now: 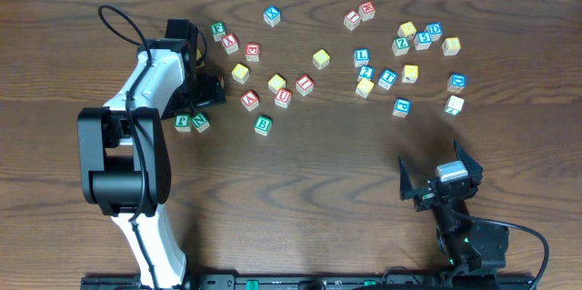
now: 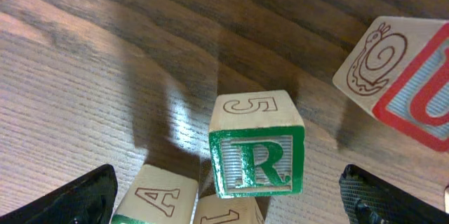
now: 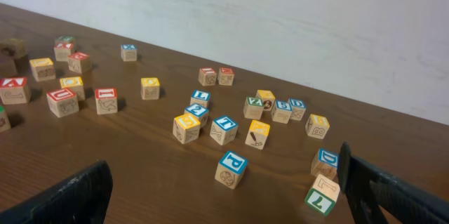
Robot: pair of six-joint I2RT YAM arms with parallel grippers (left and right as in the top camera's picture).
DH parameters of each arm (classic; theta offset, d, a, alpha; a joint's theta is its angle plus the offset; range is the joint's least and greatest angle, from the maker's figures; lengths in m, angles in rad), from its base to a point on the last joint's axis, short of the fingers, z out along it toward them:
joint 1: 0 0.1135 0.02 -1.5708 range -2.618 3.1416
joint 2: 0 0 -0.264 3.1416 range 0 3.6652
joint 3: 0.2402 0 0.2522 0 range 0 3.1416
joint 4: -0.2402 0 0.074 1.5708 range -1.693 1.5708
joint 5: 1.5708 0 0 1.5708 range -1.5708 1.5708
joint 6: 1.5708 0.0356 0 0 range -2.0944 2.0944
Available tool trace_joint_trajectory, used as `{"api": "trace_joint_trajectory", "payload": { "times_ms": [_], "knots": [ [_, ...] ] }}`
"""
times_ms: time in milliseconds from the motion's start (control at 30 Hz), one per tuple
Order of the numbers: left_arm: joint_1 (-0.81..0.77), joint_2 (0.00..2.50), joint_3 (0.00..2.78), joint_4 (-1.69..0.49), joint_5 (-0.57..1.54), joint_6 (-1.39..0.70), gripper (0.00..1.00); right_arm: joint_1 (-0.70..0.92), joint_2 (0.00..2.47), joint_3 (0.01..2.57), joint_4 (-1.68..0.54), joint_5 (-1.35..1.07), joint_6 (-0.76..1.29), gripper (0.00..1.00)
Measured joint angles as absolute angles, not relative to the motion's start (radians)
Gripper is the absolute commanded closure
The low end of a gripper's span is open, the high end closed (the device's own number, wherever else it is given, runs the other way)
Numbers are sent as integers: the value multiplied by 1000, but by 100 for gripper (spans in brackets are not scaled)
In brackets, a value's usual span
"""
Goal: Spell out ROBOT
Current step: 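Close the left gripper on the green R block and lift it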
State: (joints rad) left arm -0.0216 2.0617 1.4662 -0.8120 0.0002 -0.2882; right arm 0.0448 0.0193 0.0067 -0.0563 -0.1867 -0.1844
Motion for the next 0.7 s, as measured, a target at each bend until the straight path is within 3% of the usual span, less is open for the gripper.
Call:
{"api": "trace_joint_trajectory", "payload": {
  "times_ms": [200,267,400,500,667,700],
  "knots": [
    [-22,2062,1466,-764,0,-305,1,45,19,7,-56,-187,-184,1],
    [-22,2062,1466,-757,0,-315,9,45,19,7,-56,-187,-184,1],
    [-22,2062,1466,-752,-3,-318,13,45,19,7,-56,-187,-184,1],
    [-22,2062,1466,-750,-4,-323,30,45,19,7,-56,-187,-184,1],
    [-22,2062,1466,-723,-4,-334,30,45,19,7,-56,-187,-184,1],
    [-22,2062,1466,-716,-4,-334,36,45,19,7,-56,-187,-184,1]
  ]
}}
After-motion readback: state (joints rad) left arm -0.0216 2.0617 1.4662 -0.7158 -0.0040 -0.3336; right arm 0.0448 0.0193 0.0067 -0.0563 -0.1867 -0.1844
